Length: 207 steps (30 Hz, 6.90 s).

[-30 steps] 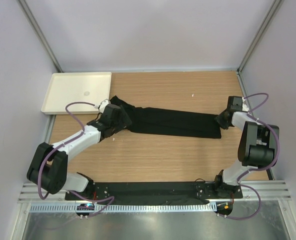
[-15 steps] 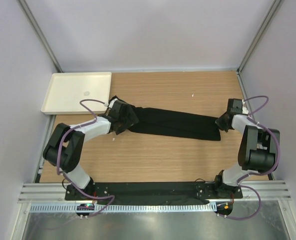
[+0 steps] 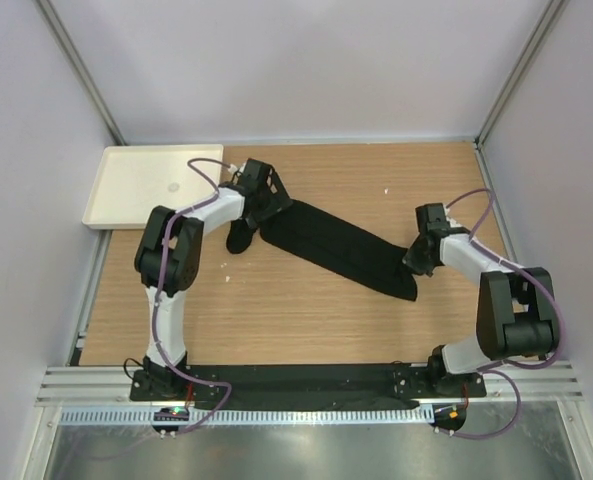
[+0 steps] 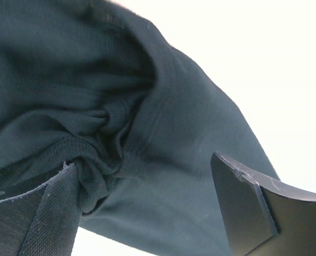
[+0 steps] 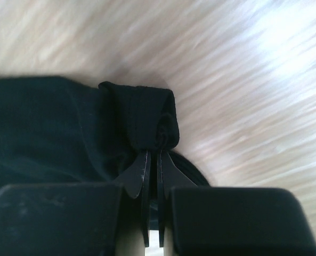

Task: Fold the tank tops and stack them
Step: Fold the tank top

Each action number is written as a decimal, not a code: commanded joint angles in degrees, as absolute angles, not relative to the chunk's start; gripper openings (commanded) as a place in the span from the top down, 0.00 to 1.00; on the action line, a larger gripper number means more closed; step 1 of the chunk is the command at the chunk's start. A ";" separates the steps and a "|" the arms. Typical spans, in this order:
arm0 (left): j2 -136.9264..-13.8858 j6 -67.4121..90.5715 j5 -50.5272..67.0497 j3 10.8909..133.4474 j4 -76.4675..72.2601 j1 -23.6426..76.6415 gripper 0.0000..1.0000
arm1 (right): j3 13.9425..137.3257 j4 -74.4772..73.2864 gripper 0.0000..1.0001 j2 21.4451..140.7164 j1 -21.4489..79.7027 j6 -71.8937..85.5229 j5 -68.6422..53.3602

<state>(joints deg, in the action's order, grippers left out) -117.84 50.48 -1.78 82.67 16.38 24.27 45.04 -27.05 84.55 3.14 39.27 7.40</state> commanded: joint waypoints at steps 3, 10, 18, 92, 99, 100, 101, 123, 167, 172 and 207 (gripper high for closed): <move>-130.06 44.13 4.64 102.25 26.80 22.94 0.14 | 42.20 -32.96 0.99 78.41 8.60 43.06 7.12; -146.23 42.10 11.42 131.10 32.77 23.55 0.18 | 38.23 -31.91 0.99 70.31 23.09 48.33 0.79; -151.62 42.10 12.39 142.12 33.58 24.61 0.18 | 37.60 -23.38 0.79 70.83 55.79 70.31 4.30; -108.17 38.50 12.06 90.48 27.43 21.97 0.26 | 86.53 -24.88 0.37 108.76 13.62 33.49 -17.67; -84.32 40.33 6.51 59.21 25.76 31.53 0.26 | 56.10 -22.68 0.45 81.59 26.26 36.38 -7.04; -79.68 41.12 6.42 56.37 25.49 32.42 0.26 | 51.20 -22.33 0.48 77.13 28.19 38.82 -6.16; -77.11 42.61 6.33 53.81 25.31 33.48 0.26 | 48.98 -22.41 0.51 74.82 31.78 40.15 -4.33; -51.86 54.31 9.58 21.71 19.51 41.40 0.29 | 29.97 -11.25 0.77 75.24 62.14 65.91 13.27; -59.50 67.33 2.81 24.34 10.37 56.95 1.00 | 31.10 -23.37 0.99 58.28 72.16 68.13 26.19; -60.55 64.34 1.23 31.10 14.93 56.87 1.00 | 39.44 -31.28 0.99 57.65 71.81 65.04 32.95; -94.66 48.78 8.96 69.34 19.42 33.93 1.00 | 70.66 -22.24 0.99 91.23 34.98 34.72 17.40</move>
<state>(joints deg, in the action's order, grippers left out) -95.13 50.04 8.21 66.72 19.97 34.52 67.42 -24.82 91.05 35.90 36.67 17.96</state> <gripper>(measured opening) 0.006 0.082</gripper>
